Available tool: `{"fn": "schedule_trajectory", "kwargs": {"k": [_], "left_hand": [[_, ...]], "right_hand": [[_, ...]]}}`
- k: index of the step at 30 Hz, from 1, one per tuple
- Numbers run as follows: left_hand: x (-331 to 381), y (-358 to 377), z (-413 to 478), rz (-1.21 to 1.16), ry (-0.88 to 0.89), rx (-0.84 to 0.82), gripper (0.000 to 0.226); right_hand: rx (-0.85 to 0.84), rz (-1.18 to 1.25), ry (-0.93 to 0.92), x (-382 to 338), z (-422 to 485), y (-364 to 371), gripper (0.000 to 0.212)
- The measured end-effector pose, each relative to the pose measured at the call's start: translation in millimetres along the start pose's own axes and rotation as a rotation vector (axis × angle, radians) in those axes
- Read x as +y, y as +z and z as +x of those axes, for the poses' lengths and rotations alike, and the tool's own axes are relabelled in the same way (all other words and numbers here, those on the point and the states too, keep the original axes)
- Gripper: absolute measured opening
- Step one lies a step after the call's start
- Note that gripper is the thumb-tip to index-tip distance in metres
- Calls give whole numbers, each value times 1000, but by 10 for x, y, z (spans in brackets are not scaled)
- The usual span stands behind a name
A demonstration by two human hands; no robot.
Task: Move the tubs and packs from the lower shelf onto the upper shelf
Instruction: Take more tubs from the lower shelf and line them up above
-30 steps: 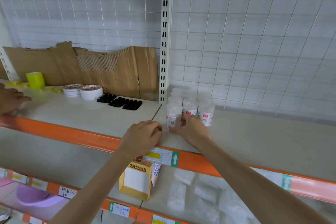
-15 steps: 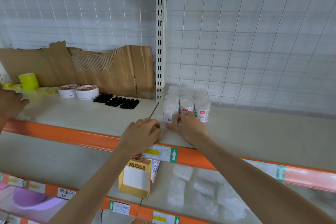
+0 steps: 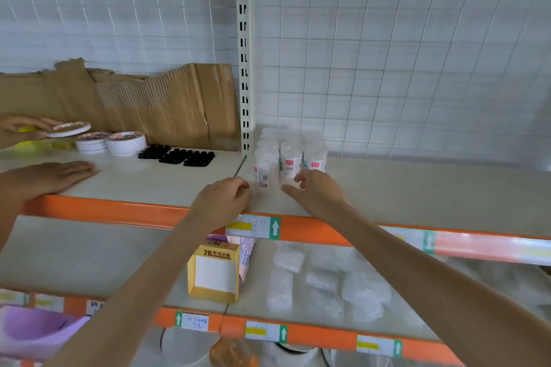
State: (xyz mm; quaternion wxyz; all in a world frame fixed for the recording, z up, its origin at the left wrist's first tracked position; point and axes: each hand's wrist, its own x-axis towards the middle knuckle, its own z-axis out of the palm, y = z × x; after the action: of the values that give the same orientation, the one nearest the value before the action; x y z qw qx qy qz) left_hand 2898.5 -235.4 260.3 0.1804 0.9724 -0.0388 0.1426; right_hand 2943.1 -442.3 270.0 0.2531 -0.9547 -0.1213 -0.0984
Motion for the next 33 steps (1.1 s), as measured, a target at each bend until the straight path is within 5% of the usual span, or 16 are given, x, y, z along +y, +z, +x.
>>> {"fn": "schedule_trajectory", "kwargs": {"k": [20,33], "left_hand": [[1858,580,-1066,-35,240,52,54],[2159,1544,-1686,13,131,-169,49]], "right_hand": [[498,-28,-200,1447,-1797,-774,19],[112,-122,-6,2501,-2484,-418,26]]}}
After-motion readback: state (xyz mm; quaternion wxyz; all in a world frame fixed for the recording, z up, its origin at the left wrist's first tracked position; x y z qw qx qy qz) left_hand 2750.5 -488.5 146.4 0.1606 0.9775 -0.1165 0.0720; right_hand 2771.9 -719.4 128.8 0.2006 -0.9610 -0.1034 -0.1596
